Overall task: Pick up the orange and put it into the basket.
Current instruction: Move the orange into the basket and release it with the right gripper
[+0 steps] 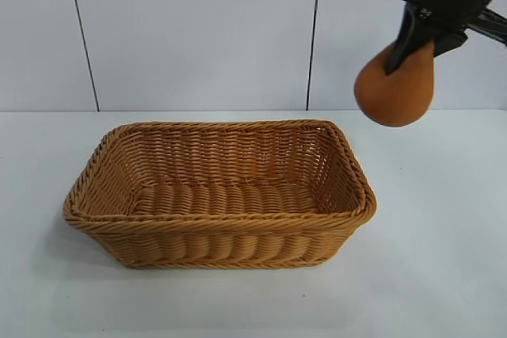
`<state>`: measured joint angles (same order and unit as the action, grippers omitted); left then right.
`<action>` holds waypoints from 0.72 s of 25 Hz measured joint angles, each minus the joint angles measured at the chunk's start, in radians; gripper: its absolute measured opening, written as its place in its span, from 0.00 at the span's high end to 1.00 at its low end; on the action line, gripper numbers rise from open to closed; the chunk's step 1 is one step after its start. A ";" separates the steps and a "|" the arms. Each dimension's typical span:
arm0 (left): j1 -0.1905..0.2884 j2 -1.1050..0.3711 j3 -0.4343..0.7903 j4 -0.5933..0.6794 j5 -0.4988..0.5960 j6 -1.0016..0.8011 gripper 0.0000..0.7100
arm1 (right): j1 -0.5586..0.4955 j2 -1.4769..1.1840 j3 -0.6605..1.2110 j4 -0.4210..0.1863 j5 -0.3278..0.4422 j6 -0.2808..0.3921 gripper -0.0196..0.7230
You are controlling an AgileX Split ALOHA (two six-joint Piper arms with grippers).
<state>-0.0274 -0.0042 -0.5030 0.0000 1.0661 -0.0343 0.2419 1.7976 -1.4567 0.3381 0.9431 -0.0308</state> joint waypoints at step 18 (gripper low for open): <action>0.000 0.000 0.000 0.000 -0.001 0.000 0.08 | 0.399 0.210 0.000 0.009 -0.335 0.116 0.97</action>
<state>-0.0274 -0.0042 -0.5030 0.0000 1.0649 -0.0343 0.6407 2.0075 -1.4567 0.3472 0.6078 0.0855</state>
